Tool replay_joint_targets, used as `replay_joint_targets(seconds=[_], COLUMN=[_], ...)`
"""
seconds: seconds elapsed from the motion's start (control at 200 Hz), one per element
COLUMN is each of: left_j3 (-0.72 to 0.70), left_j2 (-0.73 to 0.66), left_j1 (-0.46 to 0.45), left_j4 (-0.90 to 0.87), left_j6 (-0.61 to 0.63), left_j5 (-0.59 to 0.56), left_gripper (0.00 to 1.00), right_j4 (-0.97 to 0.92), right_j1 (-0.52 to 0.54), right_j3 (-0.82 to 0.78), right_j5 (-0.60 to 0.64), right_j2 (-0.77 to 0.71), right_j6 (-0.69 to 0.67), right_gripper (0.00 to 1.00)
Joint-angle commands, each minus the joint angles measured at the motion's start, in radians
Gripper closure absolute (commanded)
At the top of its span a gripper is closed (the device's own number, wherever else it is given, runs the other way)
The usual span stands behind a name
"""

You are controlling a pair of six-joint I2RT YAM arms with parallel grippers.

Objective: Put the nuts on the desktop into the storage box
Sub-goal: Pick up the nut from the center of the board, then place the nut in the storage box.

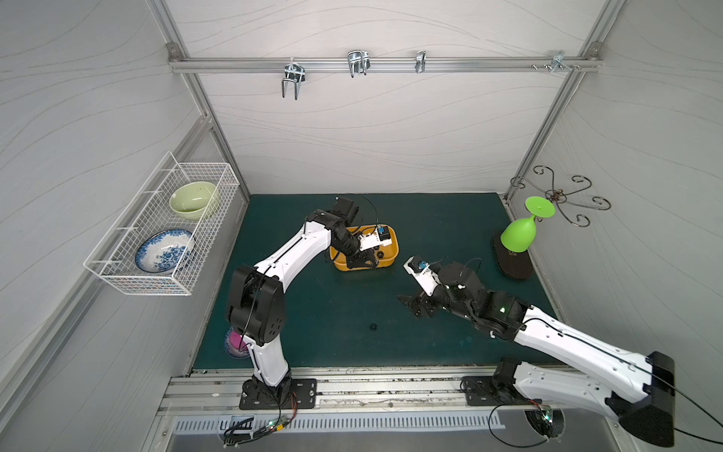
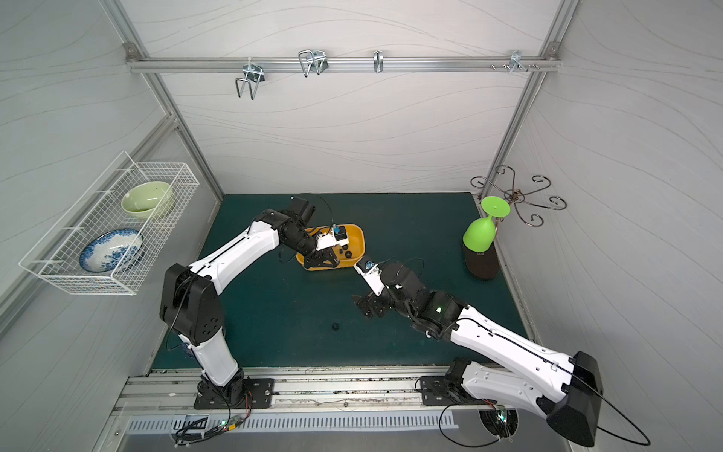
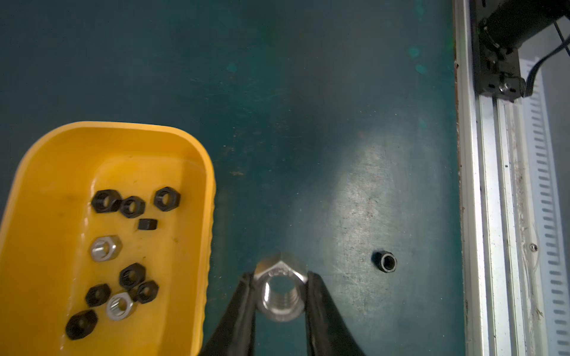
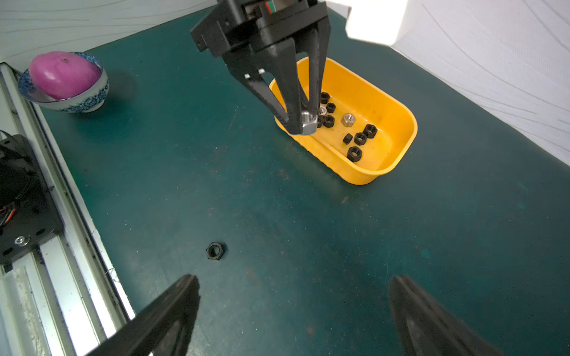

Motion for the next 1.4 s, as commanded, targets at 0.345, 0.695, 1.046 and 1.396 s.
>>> replay_joint_targets(seconds=[0.345,0.695,1.046,1.396], left_j3=[0.180,0.264,0.338,0.473], left_j2=[0.100,0.221,0.330,0.485], left_j1=[0.064,0.087,0.086,0.061], left_j4=[-0.017,-0.006,0.065,0.014], left_j6=[-0.087,-0.148,-0.246,-0.260], left_j5=[0.005,-0.075,-0.076,-0.078], left_gripper=[0.75,0.75,0.75,0.75], right_j4=[0.193,0.258,0.158,0.106], right_j1=[0.018,0.020,0.018,0.018], right_j3=[0.073,0.138,0.176,0.223], right_j5=[0.155,0.125,0.187,0.253], right_j2=[0.148,0.287,0.335,0.382], right_j6=[-0.061,-0.035,0.053,0.109], right_gripper=[0.01,0.01,0.01,0.01])
